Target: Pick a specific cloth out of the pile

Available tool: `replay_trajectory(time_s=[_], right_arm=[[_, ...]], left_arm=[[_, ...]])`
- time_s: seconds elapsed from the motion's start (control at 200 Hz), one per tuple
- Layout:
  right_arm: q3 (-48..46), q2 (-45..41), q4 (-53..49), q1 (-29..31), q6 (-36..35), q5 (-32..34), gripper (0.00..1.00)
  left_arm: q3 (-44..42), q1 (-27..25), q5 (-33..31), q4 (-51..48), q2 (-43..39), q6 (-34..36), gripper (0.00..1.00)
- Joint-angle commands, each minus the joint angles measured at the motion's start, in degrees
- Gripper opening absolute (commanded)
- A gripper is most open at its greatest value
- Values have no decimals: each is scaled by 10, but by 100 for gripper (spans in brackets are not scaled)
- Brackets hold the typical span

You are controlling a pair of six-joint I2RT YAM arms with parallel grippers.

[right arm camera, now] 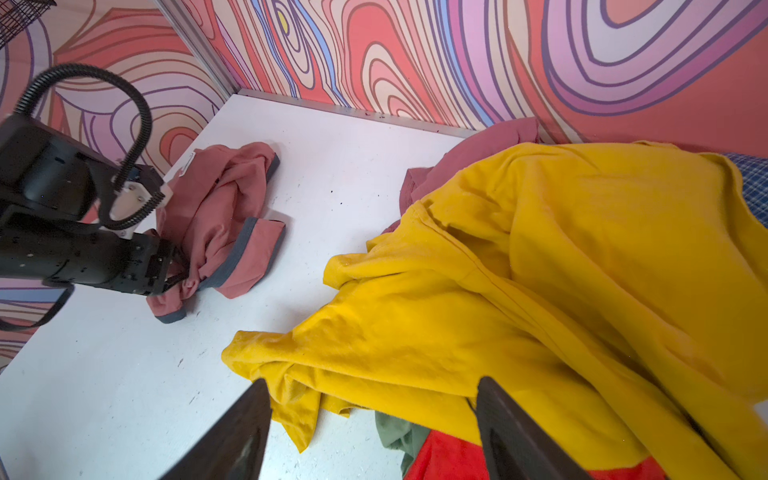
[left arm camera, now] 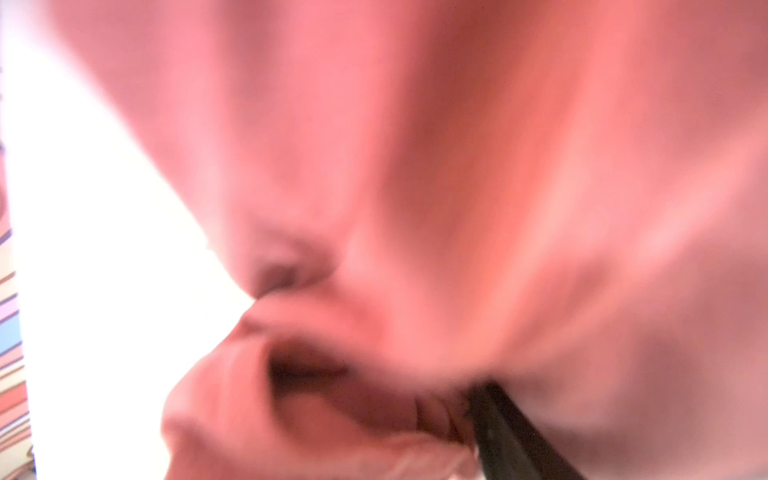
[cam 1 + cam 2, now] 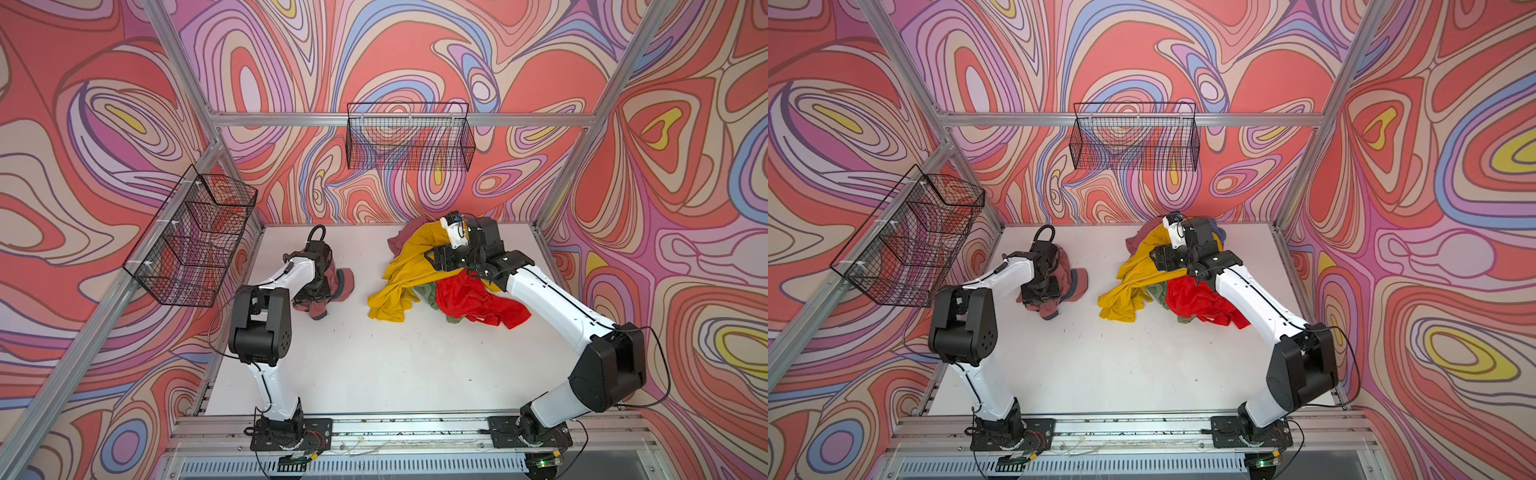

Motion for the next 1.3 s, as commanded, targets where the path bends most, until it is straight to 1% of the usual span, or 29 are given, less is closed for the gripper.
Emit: replay_trajectory(time_s=[0.0, 0.08, 0.135, 0.16, 0.2, 0.306, 0.356, 0.436, 0.521, 0.581, 0.721, 0.841, 0.952, 1.032, 1.187, 1.297], right_arm=[[13, 2, -1, 2, -8, 13, 80], [12, 4, 0, 2, -9, 13, 80], [11, 3, 0, 2, -10, 14, 80], [10, 4, 1, 2, -10, 15, 80], [9, 3, 2, 2, -12, 18, 81], [2, 0, 6, 2, -12, 25, 81], [-3, -2, 9, 2, -12, 27, 82], [-12, -7, 16, 2, -11, 32, 83], [-16, -11, 19, 2, -11, 36, 83], [-19, -13, 19, 2, -10, 38, 83], [-24, -19, 16, 2, -13, 46, 84], [-27, -22, 12, 2, -15, 52, 84], [-28, -26, 8, 2, -18, 59, 85], [-28, -26, 6, 2, -20, 62, 85], [-28, -25, 7, 2, -20, 62, 85], [-29, -26, 5, 2, -21, 63, 85]], left_arm=[[0, -9, -22, -27, -56, -23, 76], [7, -25, -55, -44, -80, -31, 77], [11, -38, -80, -53, -95, -33, 80], [13, -44, -88, -57, -102, -34, 83], [16, -55, -101, -61, -109, -32, 83], [31, -81, -132, -67, -117, -12, 84], [33, -95, -137, -56, -115, 15, 84], [32, -109, -121, -19, -108, 78, 86], [42, -109, -91, 5, -83, 145, 90], [55, -108, -86, 12, -58, 181, 94], [89, -100, -60, 13, 6, 242, 96], [105, -83, -18, 19, 45, 253, 99], [103, -70, 12, 39, 58, 257, 100], [108, -63, 20, 43, 71, 263, 100], [127, -54, 26, 18, 113, 264, 99], [132, -47, 32, 9, 138, 250, 95]])
